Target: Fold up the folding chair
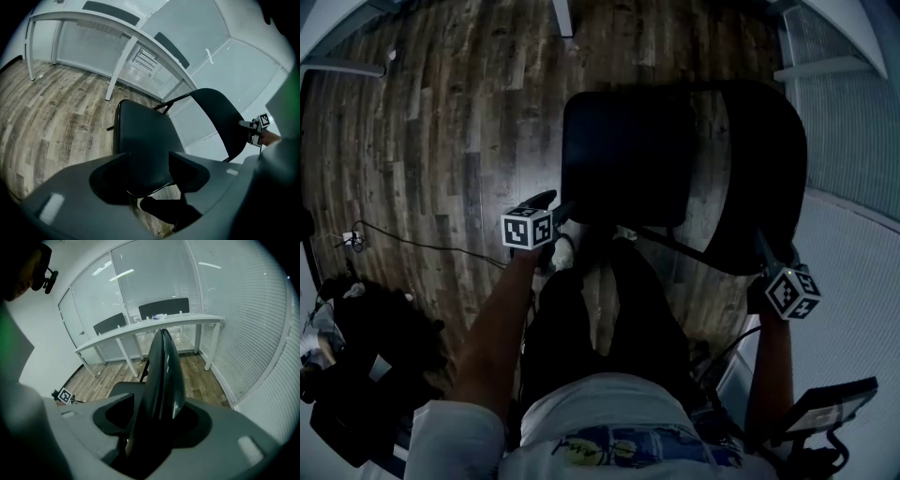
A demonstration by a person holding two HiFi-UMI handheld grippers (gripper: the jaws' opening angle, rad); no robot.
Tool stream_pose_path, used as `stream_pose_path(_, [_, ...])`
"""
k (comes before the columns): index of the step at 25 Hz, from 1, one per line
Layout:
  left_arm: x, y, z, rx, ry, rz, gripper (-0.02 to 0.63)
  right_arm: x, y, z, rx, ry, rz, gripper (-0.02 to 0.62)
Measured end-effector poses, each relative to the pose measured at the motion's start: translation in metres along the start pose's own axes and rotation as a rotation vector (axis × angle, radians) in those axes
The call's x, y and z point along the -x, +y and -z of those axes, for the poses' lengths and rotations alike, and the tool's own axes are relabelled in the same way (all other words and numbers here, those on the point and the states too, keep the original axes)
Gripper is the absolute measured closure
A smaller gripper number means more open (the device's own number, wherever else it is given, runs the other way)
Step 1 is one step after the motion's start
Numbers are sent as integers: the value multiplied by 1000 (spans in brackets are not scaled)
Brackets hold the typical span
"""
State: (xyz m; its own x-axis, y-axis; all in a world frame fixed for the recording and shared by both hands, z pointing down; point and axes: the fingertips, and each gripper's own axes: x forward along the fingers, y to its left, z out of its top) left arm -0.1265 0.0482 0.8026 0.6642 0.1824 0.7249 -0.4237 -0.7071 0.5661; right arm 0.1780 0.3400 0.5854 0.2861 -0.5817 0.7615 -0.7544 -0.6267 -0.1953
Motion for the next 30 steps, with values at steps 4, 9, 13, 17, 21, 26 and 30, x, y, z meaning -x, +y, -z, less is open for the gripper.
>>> stream_pose_path(4, [-26, 25, 9, 24, 14, 10, 335, -2, -1, 0, -9, -28, 4, 370])
stream_pose_path(9, [-51, 54, 18, 64, 17, 32, 306, -3, 5, 3, 1, -43, -4, 370])
stream_pose_path(13, [-73, 69, 23, 107, 15, 75, 285, -3, 5, 0, 29, -48, 7, 370])
stream_pose_path(17, [-89, 79, 26, 165, 2, 128, 271, -5, 5, -2, 26, -63, 9, 370])
stream_pose_path(21, [-101, 76, 29, 245, -22, 220, 258, -4, 4, -2, 18, -58, 14, 370])
stream_pose_path(26, [-118, 71, 30, 296, -18, 330, 255, -6, 5, -3, 14, -68, 1, 370])
stream_pose_path(30, [-127, 64, 32, 356, -7, 442, 254, -4, 5, -8, 17, -77, 11, 370])
